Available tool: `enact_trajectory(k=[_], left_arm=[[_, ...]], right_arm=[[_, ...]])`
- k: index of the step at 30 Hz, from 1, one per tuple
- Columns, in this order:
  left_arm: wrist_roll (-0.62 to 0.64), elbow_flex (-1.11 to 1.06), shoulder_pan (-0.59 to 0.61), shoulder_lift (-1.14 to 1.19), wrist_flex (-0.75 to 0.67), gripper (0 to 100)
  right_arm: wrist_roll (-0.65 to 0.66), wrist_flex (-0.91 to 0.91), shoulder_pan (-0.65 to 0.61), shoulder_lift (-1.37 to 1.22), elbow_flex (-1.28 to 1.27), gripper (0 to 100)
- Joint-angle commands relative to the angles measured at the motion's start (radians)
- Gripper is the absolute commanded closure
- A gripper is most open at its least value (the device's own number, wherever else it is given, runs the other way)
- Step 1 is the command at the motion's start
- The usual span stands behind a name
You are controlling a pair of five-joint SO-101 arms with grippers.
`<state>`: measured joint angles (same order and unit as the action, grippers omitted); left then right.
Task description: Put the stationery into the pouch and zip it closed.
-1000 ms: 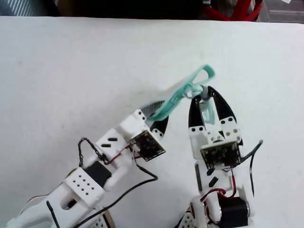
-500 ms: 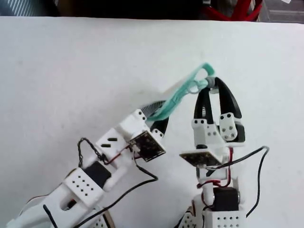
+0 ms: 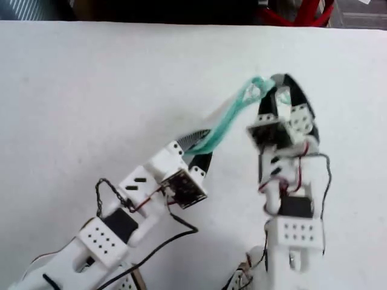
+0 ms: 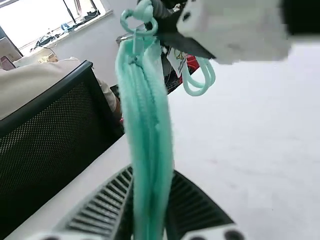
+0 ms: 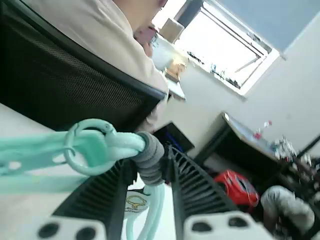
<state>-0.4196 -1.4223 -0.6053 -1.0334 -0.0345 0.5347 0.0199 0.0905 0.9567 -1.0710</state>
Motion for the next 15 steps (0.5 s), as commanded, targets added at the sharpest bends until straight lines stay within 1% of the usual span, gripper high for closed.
enact_trajectory(k=[1, 4, 9, 12, 15], left_arm=[[-0.006, -0.057, -0.002, -0.101, 0.025, 98], [-0.006, -0.077, -0.007, -0.134, 0.025, 98], [-0.006, -0.078, -0.007, -0.137, 0.025, 98], [-0.006, -0.078, -0.007, -0.139, 0.025, 98], [-0.006, -0.078, -0.007, -0.140, 0.025, 98]], right_arm=[[-0.075, 0.107, 0.087, -0.213, 0.299, 98.0], [-0.118, 0.173, 0.110, -0.302, 0.405, 98.0], [-0.123, 0.173, 0.114, -0.401, 0.486, 98.0], [-0.130, 0.137, 0.142, -0.533, 0.574, 98.0], [-0.133, 0.168, 0.170, -0.691, 0.706, 98.0]])
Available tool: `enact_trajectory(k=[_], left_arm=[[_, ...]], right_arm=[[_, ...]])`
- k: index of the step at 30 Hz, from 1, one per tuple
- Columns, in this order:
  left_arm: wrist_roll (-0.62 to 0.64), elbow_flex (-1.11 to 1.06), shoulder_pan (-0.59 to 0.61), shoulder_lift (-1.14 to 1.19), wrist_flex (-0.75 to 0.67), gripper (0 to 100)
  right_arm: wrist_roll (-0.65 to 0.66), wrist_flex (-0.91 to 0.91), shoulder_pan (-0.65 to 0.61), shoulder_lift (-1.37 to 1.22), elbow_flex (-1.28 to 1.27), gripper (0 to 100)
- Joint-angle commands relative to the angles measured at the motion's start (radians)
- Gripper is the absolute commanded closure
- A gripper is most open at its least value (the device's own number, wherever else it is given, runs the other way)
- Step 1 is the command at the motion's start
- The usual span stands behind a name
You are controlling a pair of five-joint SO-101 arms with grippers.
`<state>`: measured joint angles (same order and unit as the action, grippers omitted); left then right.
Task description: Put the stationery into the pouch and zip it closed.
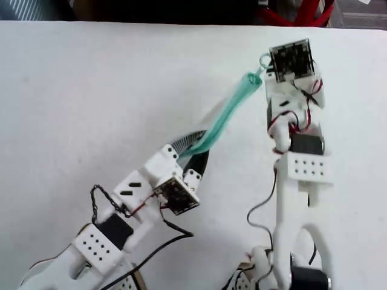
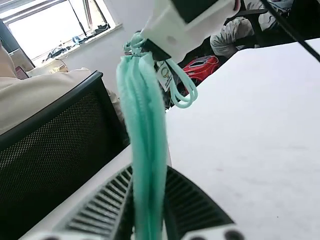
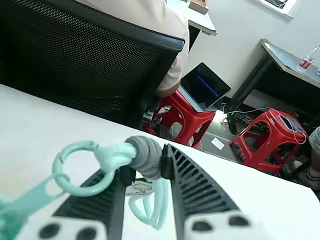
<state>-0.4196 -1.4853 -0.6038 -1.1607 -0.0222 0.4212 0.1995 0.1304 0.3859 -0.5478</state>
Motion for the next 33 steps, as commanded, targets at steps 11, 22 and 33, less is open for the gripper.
enact_trajectory(k=[11, 22, 33], left_arm=[[-0.005, -0.009, 0.001, -0.010, 0.000, 98], [0.014, 0.381, 0.165, -0.007, 0.328, 98], [-0.361, 0.548, 0.394, 0.120, 0.315, 98]], right_arm=[[-0.203, 0.367, 0.131, -0.042, 0.321, 93.1], [-0.203, 0.808, -0.012, 0.415, 0.330, 76.5], [-0.204, 0.964, -0.005, 0.662, 0.104, 78.1]])
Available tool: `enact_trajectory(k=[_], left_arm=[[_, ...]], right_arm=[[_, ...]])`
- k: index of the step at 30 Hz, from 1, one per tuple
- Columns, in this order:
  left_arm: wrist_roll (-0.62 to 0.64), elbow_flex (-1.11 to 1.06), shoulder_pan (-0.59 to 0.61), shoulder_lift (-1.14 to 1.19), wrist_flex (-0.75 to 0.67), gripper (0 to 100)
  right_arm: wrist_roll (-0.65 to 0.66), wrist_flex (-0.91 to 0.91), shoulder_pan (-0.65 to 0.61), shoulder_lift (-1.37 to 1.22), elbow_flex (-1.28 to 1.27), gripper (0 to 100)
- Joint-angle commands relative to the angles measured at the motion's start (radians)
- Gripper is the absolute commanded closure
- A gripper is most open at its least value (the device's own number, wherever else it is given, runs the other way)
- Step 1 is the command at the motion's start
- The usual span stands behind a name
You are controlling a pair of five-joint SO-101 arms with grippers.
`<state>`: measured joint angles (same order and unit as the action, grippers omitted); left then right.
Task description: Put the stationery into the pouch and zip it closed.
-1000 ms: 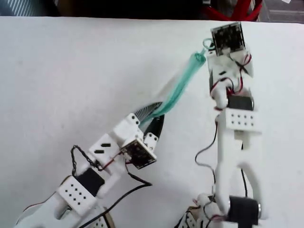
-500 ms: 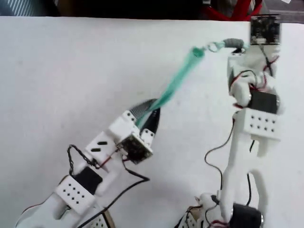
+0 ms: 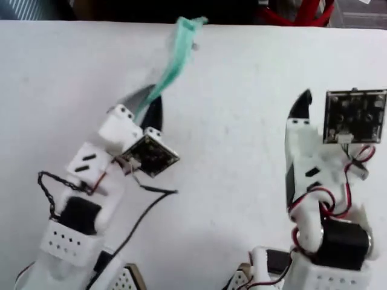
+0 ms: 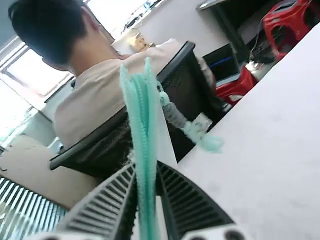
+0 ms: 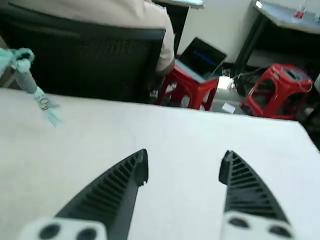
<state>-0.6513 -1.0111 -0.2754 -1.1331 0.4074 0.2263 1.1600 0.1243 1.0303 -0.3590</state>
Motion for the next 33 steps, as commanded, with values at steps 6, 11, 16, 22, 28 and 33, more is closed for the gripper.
enact_trajectory(k=[6, 11, 16, 22, 28, 33], left_arm=[[-0.232, 0.071, -0.031, 0.389, -0.379, 98], [-0.310, 0.068, -0.186, 0.661, -0.543, 98], [-0.361, 0.069, -0.231, 1.029, -0.770, 98], [-0.364, 0.072, -0.229, 1.343, -0.985, 98], [-0.354, 0.018, -0.262, 1.274, -1.008, 96], [-0.235, -0.084, -0.334, 1.073, -0.977, 89]], right_arm=[[-0.089, -0.077, 0.013, 0.018, -0.370, 83.8], [-0.178, -0.179, 0.093, 0.018, -0.522, 86.1], [-0.184, -0.285, 0.110, 0.018, -0.640, 86.1], [-0.184, -0.341, 0.110, 0.018, -0.672, 86.1], [-0.184, -0.344, 0.110, 0.016, -0.677, 86.1], [-0.183, -0.344, 0.110, 0.010, -0.677, 86.1]])
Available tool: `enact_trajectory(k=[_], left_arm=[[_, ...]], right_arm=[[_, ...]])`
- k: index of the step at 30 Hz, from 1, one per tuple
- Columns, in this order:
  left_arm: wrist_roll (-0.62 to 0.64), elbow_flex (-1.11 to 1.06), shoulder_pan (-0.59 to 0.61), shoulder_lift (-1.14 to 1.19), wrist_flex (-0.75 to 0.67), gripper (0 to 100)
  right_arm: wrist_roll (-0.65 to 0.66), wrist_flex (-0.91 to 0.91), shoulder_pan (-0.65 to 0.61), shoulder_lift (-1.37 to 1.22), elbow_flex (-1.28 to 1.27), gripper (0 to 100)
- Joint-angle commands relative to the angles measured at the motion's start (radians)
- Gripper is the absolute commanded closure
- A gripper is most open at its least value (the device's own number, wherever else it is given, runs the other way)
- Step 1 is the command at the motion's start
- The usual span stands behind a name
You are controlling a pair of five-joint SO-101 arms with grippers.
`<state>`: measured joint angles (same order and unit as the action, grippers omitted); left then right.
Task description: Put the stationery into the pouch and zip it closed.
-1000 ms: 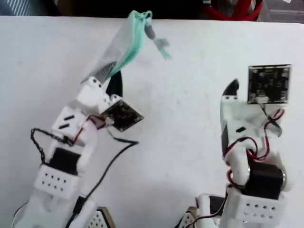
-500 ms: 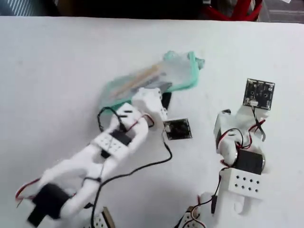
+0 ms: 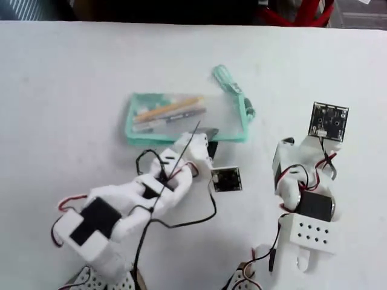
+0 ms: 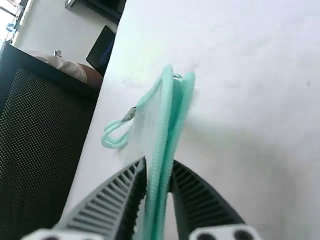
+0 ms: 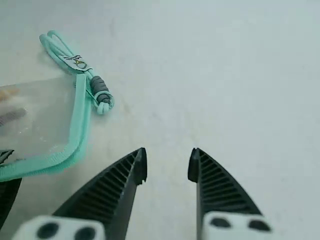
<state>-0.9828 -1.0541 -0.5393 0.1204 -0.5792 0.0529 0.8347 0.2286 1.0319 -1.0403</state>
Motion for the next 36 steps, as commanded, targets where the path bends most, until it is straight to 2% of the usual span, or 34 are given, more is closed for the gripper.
enact_trajectory(k=[1, 5, 13, 15, 19, 26, 33, 34, 36], left_arm=[[0.130, -0.048, -0.077, -0.219, 0.035, 88], [0.249, -0.044, -0.082, -0.344, 0.163, 82], [0.258, 0.003, -0.077, -0.394, 0.416, 80], [0.242, 0.003, -0.087, -0.397, 0.454, 80], [0.114, 0.002, -0.128, -0.463, 0.545, 81], [0.112, 0.008, -0.145, -0.831, 0.873, 81], [0.123, 0.089, -0.024, -1.132, 1.168, 81], [0.160, 0.133, 0.018, -1.159, 1.206, 81], [0.319, 0.261, 0.142, -1.194, 1.293, 81]], right_arm=[[-0.008, -0.019, 0.005, 0.008, 0.005, 86.1], [-0.005, -0.012, 0.008, 0.013, 0.003, 86.1], [-0.003, -0.010, 0.007, 0.016, -0.012, 86.1], [-0.003, -0.010, 0.010, 0.016, -0.012, 86.1], [-0.003, -0.010, 0.012, 0.016, -0.012, 86.1], [-0.003, -0.010, 0.013, 0.016, -0.012, 86.1], [-0.006, 0.024, 0.007, 0.016, -0.006, 85.7], [-0.005, 0.024, 0.007, 0.016, -0.006, 85.7], [-0.003, 0.028, 0.007, 0.016, -0.006, 86.1]])
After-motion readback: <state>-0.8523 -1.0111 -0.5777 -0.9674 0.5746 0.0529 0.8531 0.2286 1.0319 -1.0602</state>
